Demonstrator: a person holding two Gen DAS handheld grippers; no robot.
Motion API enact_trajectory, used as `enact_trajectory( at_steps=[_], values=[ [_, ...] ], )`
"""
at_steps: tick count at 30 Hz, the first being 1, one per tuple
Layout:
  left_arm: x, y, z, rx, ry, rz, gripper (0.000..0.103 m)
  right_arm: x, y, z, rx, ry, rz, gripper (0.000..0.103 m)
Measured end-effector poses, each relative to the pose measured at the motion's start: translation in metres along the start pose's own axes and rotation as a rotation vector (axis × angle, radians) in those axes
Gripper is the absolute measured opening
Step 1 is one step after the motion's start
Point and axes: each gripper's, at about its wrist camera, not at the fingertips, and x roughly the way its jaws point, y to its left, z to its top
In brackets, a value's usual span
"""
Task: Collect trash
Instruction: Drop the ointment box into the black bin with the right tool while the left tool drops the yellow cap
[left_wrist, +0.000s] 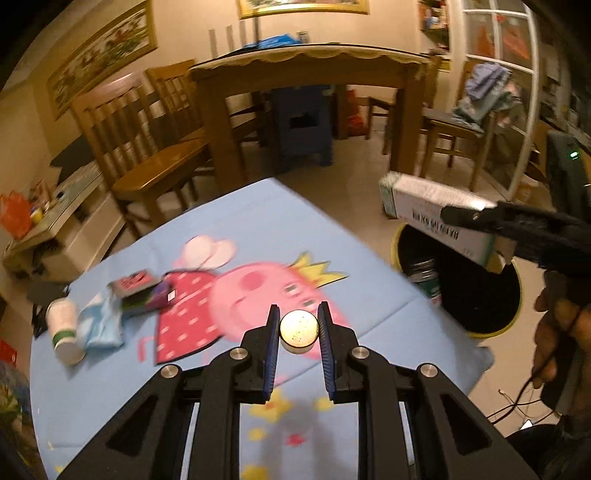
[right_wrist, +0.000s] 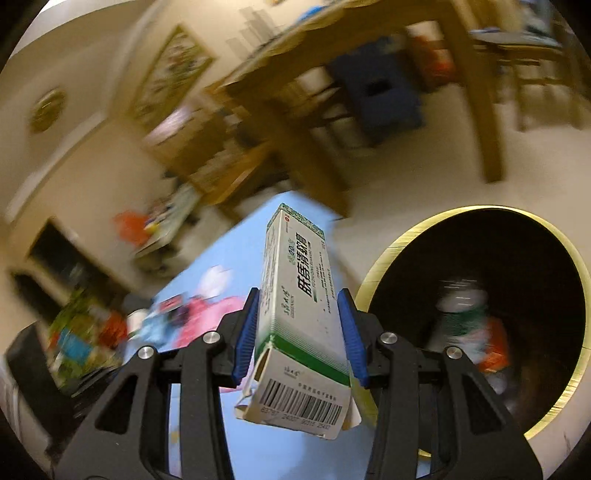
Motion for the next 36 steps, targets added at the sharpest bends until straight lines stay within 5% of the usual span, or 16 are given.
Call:
enact_trajectory(
  at_steps=[7, 12, 14, 18, 26, 30, 32, 36],
  values=[
    [0.013, -0.056, 0.016, 0.074, -0.005, -0.049, 0.019, 0.004, -0.054, -0.005, 0.122, 0.059, -0.138, 0.042],
    [0.018, -0.08, 0.02, 0.11, -0.003, -0.066, 0.019, -0.001, -0.062, -0.006, 0.135, 0.046, -0.189, 0.055],
    [0.02, -0.086, 0.021, 0.121, -0.001, -0.068, 0.019, -0.008, -0.065, -0.006, 0.152, 0.019, -0.208, 0.07],
    [0.026, -0.096, 0.021, 0.133, 0.009, -0.069, 0.019, -0.022, -0.07, -0.002, 0.19, -0.036, -0.199, 0.071],
    [0.039, -0.114, 0.028, 0.172, 0.019, -0.095, 0.019, -0.086, -0.088, 0.0, 0.326, -0.342, -0.245, 0.089],
    [0.045, -0.126, 0.043, 0.18, 0.02, -0.16, 0.02, -0.097, -0.099, 0.001, 0.372, -0.389, -0.244, 0.09],
    [0.046, -0.132, 0.049, 0.179, 0.014, -0.171, 0.035, -0.097, -0.101, 0.0, 0.368, -0.388, -0.245, 0.09],
    [0.042, -0.136, 0.052, 0.185, -0.006, -0.183, 0.036, -0.094, -0.099, 0.001, 0.349, -0.373, -0.252, 0.09]
  ],
)
